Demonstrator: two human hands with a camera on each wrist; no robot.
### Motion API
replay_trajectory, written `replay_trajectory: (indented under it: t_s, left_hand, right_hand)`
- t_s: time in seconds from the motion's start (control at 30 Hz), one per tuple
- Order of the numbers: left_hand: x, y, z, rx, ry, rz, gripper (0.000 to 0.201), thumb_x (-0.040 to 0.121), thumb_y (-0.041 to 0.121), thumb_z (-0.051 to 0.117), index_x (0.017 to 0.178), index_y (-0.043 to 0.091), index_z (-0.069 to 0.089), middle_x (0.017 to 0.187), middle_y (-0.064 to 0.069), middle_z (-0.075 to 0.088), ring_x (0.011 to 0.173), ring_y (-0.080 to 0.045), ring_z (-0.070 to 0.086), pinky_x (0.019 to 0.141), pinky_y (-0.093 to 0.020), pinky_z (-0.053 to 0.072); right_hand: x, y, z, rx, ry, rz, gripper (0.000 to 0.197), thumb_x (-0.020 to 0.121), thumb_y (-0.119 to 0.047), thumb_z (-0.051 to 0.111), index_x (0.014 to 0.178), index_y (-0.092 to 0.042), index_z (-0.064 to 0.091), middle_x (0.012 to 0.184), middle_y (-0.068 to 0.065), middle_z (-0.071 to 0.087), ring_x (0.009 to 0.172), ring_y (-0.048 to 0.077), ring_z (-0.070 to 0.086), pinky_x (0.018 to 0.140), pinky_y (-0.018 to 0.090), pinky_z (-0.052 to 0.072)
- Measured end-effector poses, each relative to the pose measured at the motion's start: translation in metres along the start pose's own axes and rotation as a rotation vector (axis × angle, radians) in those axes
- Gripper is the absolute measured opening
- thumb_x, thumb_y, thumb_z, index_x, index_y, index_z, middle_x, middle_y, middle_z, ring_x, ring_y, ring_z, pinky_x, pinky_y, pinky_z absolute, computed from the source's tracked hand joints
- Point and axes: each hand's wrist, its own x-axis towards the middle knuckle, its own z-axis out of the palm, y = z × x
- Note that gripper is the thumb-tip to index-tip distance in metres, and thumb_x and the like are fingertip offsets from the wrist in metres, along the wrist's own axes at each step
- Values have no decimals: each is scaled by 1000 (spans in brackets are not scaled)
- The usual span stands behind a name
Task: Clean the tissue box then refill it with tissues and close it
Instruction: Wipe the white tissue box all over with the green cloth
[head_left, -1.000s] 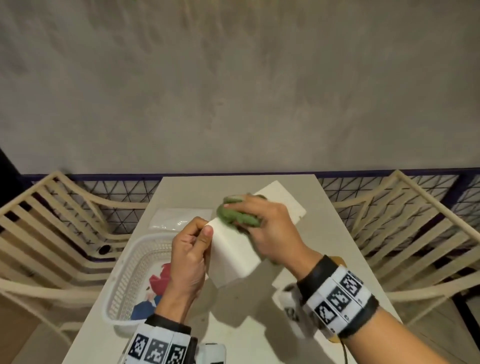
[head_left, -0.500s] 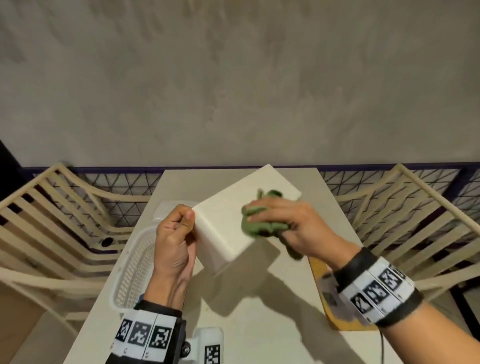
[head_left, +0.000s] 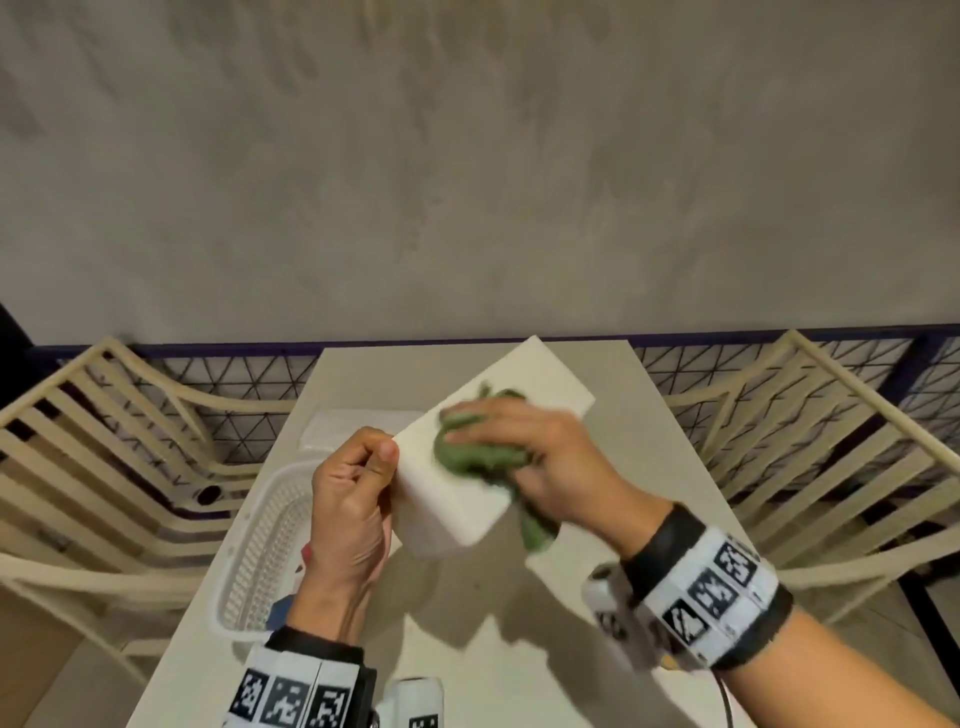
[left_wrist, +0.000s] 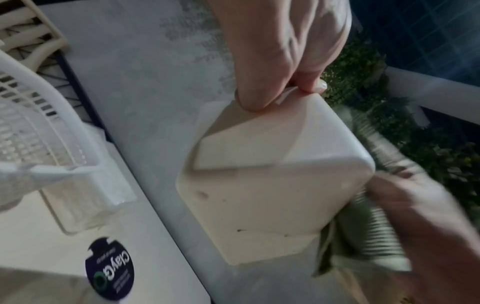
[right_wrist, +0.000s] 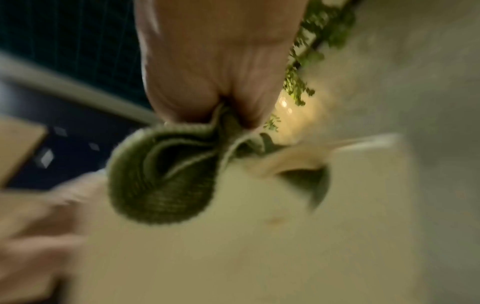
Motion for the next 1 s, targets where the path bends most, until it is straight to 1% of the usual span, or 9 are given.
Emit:
replay_trajectory:
  t_s: [0.1, 0.23, 0.33, 0.5, 0.57, 0.67, 0.83, 0.9, 1.0]
  left_hand:
    - [0, 0, 4, 39, 8, 43, 38, 54, 57, 79, 59, 22, 64, 58, 14, 54, 61, -1, 48, 59, -17, 40]
    - [0, -1, 6, 77, 4, 61, 27, 65, 47, 75, 62, 22, 65, 61, 8, 58, 64, -9, 48, 63, -27, 38]
    - [0, -5, 8, 175, 8, 76, 19, 70, 38, 65, 59, 23, 63, 56, 12, 52, 58, -6, 42, 56, -25, 32]
    - [9, -7, -4, 3, 77, 4, 34, 55, 49, 81, 60, 20, 65, 57, 7, 58, 60, -10, 49, 61, -27, 41]
    - [8, -6, -10, 15, 55, -9, 39, 50, 54, 82, 57, 20, 62, 56, 10, 52, 60, -8, 44, 62, -30, 32]
    - [4, -8, -1, 136, -20, 10, 41, 55, 60, 76, 55, 22, 59, 55, 14, 47, 58, -5, 40, 58, -29, 26]
    - [8, -10, 1, 23, 15, 14, 38, 54, 54, 80, 59, 20, 64, 58, 8, 56, 60, -8, 47, 59, -24, 40]
    - [6, -11, -3, 28, 36, 5, 37, 56, 52, 80, 57, 20, 62, 55, 11, 51, 58, -5, 44, 58, -22, 37]
    - [4, -15, 4, 106, 40, 22, 29, 80, 31, 66, 54, 22, 60, 52, 14, 48, 55, -2, 41, 56, -23, 32]
  right_hand:
    - [8, 3, -3, -35, 163, 164, 27, 74, 2, 65, 97, -8, 74, 110, 4, 68, 100, 4, 56, 94, 30, 45]
    - [6, -16, 15, -16, 95, 39, 26, 76, 0, 66, 99, -9, 74, 111, 8, 69, 104, 16, 62, 96, 28, 46]
    - [20, 4, 6, -34, 224, 208, 27, 76, 5, 68, 98, -9, 74, 106, 6, 70, 100, 19, 63, 92, 32, 46]
    - [-14, -16, 22, -36, -70, -141, 42, 71, 18, 62, 104, -7, 71, 120, 10, 65, 116, 21, 57, 105, 34, 41]
    - [-16, 8, 1, -36, -61, -66, 45, 67, 20, 62, 102, -6, 72, 118, 10, 66, 114, 19, 58, 104, 37, 42]
    - [5, 27, -11, -103, 137, 125, 33, 72, 5, 59, 98, -8, 74, 111, 7, 69, 105, 17, 62, 97, 26, 44]
    - [-10, -3, 13, -31, -44, -101, 32, 72, 2, 74, 103, -6, 71, 117, 11, 66, 112, 21, 59, 103, 31, 42]
    - [-14, 18, -3, -33, -24, -14, 31, 73, 7, 70, 101, -6, 72, 117, 10, 66, 111, 16, 59, 103, 31, 42]
    - [3, 37, -11, -71, 121, 152, 32, 73, 5, 60, 100, -7, 73, 113, 9, 68, 104, 13, 60, 96, 33, 45]
